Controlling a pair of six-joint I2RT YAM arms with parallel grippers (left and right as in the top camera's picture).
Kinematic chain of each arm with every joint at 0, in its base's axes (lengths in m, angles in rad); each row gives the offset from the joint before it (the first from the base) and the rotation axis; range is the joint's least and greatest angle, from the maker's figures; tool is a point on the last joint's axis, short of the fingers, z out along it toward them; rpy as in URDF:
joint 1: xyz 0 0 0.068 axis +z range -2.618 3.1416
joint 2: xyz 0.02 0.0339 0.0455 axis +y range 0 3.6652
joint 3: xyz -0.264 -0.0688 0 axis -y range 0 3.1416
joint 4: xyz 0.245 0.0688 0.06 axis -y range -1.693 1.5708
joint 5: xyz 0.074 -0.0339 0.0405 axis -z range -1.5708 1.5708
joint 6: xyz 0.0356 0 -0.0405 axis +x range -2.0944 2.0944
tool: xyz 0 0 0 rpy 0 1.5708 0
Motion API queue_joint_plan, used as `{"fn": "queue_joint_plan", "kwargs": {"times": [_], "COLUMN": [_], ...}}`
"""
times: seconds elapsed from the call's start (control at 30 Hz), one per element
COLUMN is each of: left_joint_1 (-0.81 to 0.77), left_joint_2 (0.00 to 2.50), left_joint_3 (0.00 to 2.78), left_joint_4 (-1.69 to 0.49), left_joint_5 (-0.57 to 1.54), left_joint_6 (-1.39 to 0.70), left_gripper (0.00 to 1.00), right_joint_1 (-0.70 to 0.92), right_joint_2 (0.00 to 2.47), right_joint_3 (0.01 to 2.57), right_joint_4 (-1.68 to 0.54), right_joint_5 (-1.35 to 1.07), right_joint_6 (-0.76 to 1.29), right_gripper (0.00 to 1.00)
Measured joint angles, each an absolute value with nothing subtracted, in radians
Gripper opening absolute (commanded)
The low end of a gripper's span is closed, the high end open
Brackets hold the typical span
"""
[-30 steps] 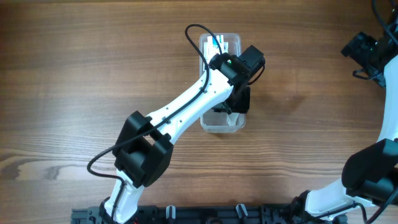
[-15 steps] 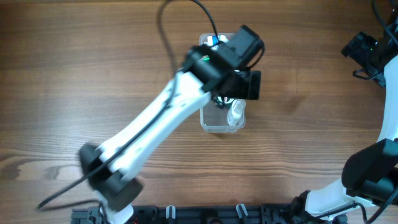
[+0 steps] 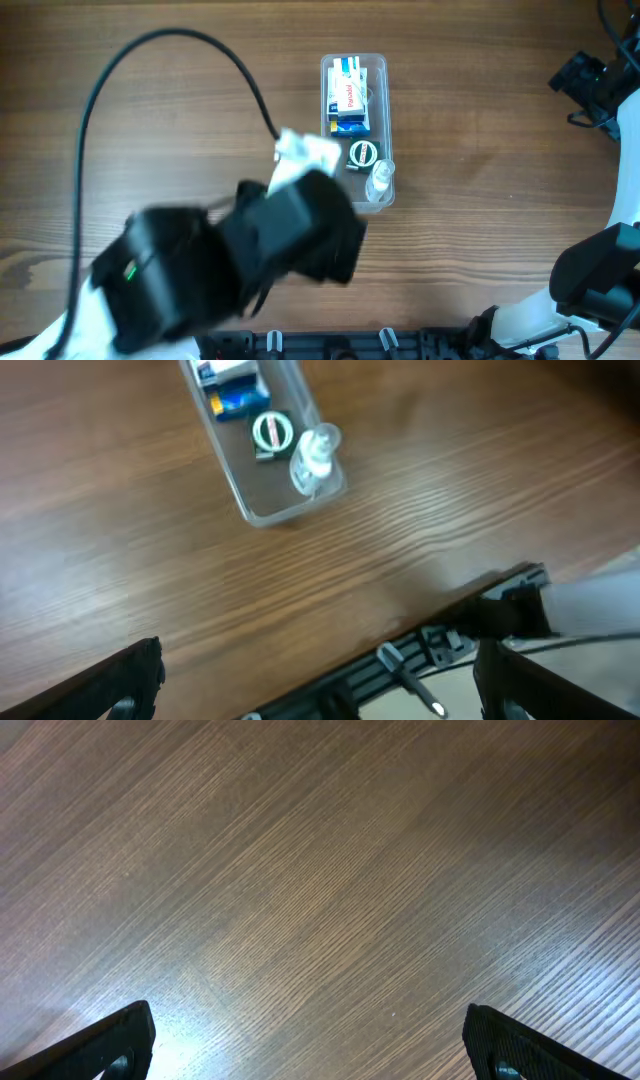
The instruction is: Pack container
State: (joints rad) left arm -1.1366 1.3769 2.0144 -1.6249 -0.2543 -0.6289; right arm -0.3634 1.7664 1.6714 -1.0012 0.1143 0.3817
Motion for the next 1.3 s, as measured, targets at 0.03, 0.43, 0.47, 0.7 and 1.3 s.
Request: {"fn": "queue_joint_plan", "kwargs": {"times": [0.03,0.43,0.47,0.7,1.3], "left_joint_1": [-1.181,-1.367,-1.367,-1.368,-0.691], "left_joint_2": [1.357,1.278,1.28,1.337,0.882], "left_joint_3": [2.012,2.002,2.002,1.961,0.961], "left_joint_4": [-1.631,-1.672,-1.676,-1.637,-0.583], "left_joint_5": [-0.289,-0.444,-0.44,-0.379,0.091], "left_joint_6": [-0.65,-0.773,-0.773,-0.626,-0.159], "left_gripper": [1.0,1.0,1.0,1.0,1.0], "right_joint_1": [-0.363,-0.363,-0.363,-0.363,-0.363], "right_joint_2": [1.766,1.766,1.766,1.766,1.766], "right_joint_3": [1.671,1.671,1.671,1.671,1.671], "right_joint_4": [-1.001,-1.001,-1.001,-1.001,-1.001], "right_joint_5": [0.114,0.114,0.114,0.114,0.117], "right_joint_6": [0.382,0.382,0.382,0.382,0.382], "right_gripper": [1.0,1.0,1.0,1.0,1.0]}}
